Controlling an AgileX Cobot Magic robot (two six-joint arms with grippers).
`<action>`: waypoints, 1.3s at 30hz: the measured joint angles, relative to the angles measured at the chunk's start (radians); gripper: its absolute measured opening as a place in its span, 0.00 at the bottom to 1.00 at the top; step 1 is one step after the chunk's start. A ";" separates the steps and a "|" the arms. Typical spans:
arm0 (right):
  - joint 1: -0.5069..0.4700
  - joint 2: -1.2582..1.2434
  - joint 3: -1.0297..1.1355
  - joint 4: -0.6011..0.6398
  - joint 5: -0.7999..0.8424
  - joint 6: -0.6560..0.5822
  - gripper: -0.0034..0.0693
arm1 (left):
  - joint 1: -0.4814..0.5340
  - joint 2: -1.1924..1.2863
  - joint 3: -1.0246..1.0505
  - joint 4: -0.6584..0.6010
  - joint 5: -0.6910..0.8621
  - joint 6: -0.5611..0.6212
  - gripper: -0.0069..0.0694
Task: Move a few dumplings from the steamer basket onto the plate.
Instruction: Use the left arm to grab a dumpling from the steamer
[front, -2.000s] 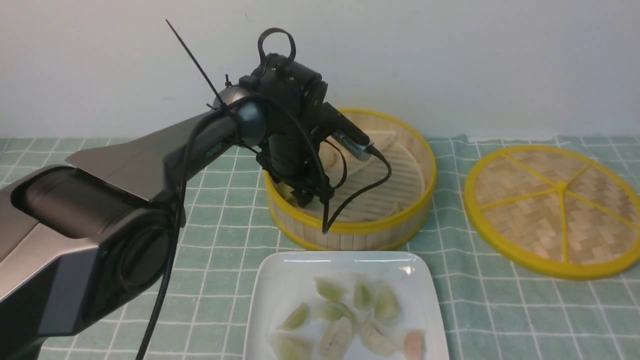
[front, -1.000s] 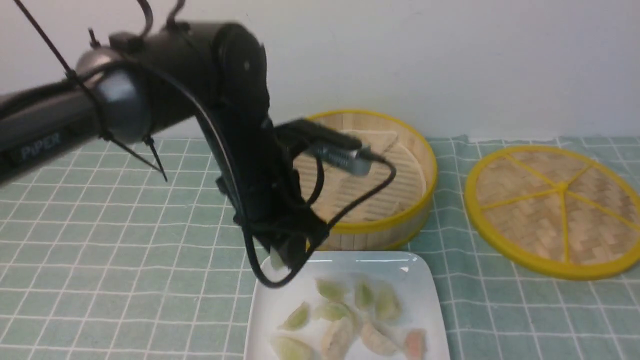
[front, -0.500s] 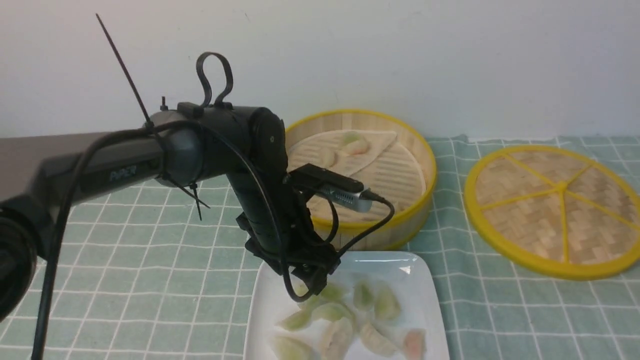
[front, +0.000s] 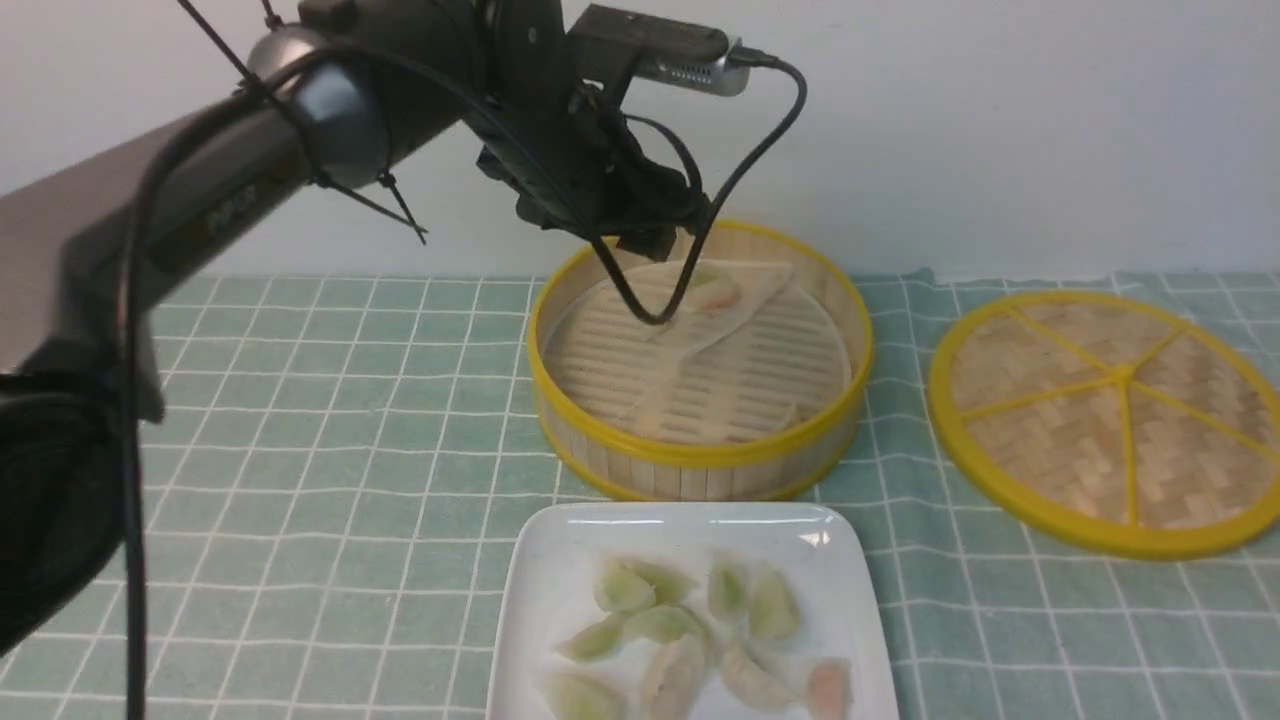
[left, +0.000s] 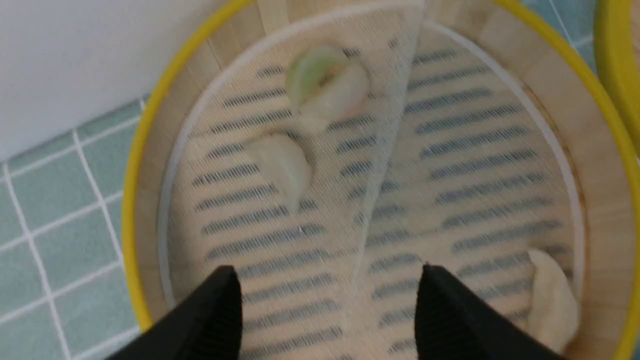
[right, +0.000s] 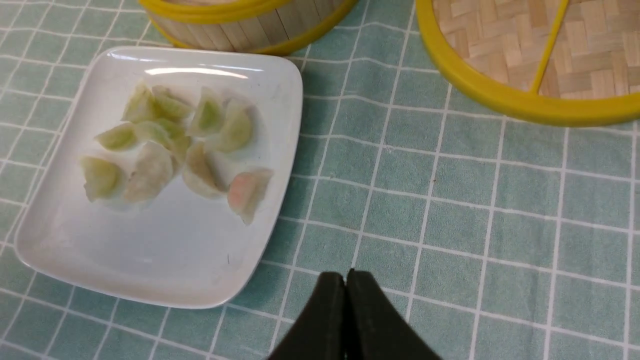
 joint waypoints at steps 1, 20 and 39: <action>0.000 0.000 0.000 0.001 0.000 0.000 0.03 | 0.000 0.038 -0.028 0.000 -0.010 0.001 0.64; 0.000 0.000 0.000 0.004 0.076 0.000 0.03 | -0.003 0.328 -0.123 0.031 -0.214 0.057 0.64; 0.000 0.000 0.000 0.004 0.079 0.000 0.03 | -0.011 0.331 -0.135 0.127 -0.172 0.053 0.31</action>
